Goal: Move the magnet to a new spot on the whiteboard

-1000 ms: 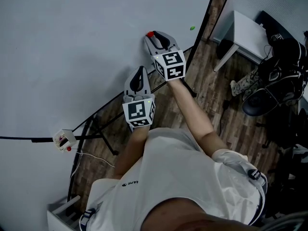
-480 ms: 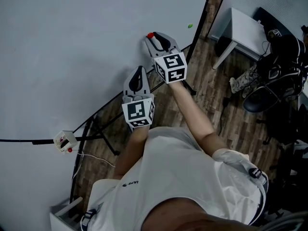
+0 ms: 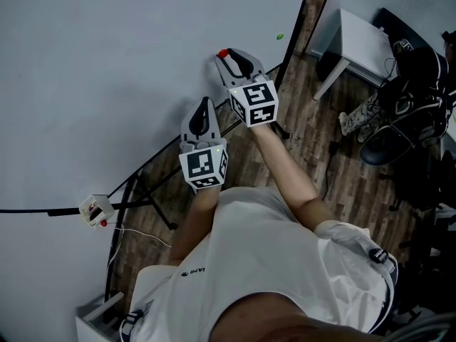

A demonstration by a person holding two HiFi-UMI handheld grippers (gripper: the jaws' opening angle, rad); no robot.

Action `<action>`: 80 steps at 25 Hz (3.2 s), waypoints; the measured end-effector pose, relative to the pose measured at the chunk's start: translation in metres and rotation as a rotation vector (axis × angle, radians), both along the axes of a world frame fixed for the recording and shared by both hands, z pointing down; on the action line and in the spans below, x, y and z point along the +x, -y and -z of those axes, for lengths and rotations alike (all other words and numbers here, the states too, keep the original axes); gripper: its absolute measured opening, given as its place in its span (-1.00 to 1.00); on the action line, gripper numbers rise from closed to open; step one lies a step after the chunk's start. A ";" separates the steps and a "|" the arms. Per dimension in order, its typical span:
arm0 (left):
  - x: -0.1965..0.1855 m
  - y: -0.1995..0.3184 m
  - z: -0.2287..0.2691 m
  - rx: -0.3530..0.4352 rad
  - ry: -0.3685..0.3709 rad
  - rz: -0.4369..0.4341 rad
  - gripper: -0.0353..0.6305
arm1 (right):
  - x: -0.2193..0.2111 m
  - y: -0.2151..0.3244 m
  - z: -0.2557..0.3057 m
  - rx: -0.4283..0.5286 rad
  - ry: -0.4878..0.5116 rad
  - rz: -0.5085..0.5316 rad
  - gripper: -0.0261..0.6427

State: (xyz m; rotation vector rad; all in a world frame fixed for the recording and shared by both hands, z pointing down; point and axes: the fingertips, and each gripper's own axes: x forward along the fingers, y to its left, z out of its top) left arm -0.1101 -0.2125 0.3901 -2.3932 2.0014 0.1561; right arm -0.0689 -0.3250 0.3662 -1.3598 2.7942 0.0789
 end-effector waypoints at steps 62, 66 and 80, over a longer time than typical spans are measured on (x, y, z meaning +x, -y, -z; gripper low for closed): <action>0.008 0.007 0.005 0.011 0.010 0.003 -0.89 | 0.021 -0.057 -0.011 0.003 0.045 0.038 -0.53; 0.007 0.007 0.005 0.010 0.008 0.003 -0.89 | 0.022 -0.059 -0.013 0.003 0.043 0.034 -0.53; 0.009 0.008 0.007 0.016 0.007 -0.003 -0.89 | 0.028 -0.068 -0.016 0.003 0.050 0.027 -0.53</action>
